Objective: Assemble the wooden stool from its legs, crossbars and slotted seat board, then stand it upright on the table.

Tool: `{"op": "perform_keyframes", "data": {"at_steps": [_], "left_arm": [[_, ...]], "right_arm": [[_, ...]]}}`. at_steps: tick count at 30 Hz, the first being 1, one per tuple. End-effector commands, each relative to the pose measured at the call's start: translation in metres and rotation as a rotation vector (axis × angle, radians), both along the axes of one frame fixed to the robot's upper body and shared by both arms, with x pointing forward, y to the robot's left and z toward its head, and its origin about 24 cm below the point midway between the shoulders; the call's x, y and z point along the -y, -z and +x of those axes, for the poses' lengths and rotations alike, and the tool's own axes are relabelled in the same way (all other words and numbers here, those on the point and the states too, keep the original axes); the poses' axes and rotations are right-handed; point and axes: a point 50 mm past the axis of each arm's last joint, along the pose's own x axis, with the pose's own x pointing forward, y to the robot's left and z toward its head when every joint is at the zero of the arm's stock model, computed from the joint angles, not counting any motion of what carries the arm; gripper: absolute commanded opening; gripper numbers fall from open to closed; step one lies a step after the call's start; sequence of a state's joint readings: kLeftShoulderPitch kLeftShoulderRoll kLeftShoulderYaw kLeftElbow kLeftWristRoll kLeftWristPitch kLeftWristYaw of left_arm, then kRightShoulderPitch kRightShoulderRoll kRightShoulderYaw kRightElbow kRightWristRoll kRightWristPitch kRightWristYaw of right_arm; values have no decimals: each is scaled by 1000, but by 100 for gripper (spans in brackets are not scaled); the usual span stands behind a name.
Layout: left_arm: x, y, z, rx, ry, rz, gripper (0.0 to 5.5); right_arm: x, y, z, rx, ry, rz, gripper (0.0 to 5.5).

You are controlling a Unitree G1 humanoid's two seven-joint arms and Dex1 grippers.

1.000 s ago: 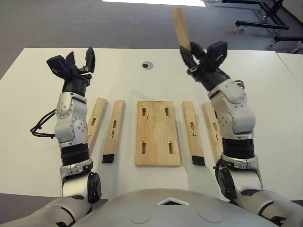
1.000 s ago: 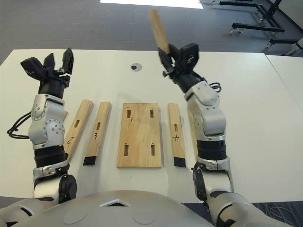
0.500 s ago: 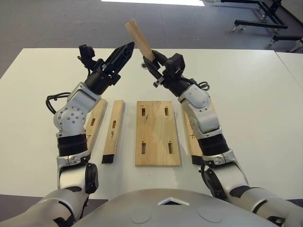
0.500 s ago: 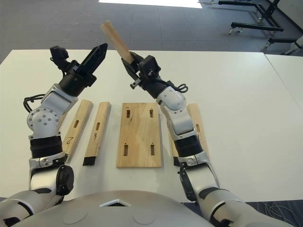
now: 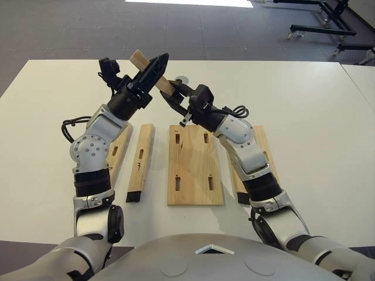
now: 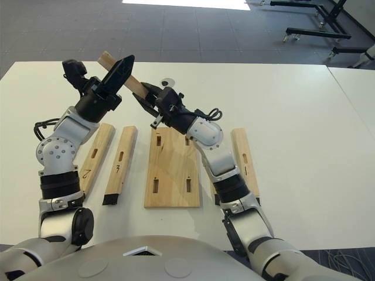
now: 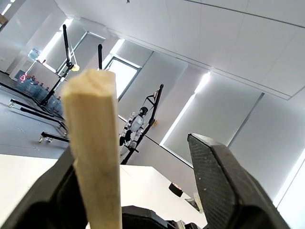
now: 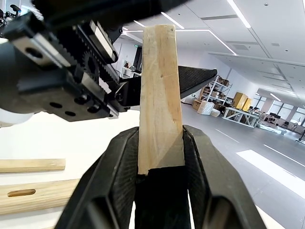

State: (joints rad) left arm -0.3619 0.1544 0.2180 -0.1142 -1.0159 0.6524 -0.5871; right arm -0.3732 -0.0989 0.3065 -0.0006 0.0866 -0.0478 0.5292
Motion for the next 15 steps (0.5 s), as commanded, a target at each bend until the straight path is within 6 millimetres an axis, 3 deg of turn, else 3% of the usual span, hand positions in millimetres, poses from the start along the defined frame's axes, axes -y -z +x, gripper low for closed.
{"op": "perform_keyframes", "data": {"at_steps": [1,8,15], "left_arm": [[3,1,-4,23,3,19,247],[-6,-3,1,44,-69,-31,149],[-1,5,-2,0,-31,11,50]], "right_arm": [[4,0,-1,10,15,-9,128],[7,4,-1,15,6,-45,128],[9,2,2,34,26,-56,128]]}}
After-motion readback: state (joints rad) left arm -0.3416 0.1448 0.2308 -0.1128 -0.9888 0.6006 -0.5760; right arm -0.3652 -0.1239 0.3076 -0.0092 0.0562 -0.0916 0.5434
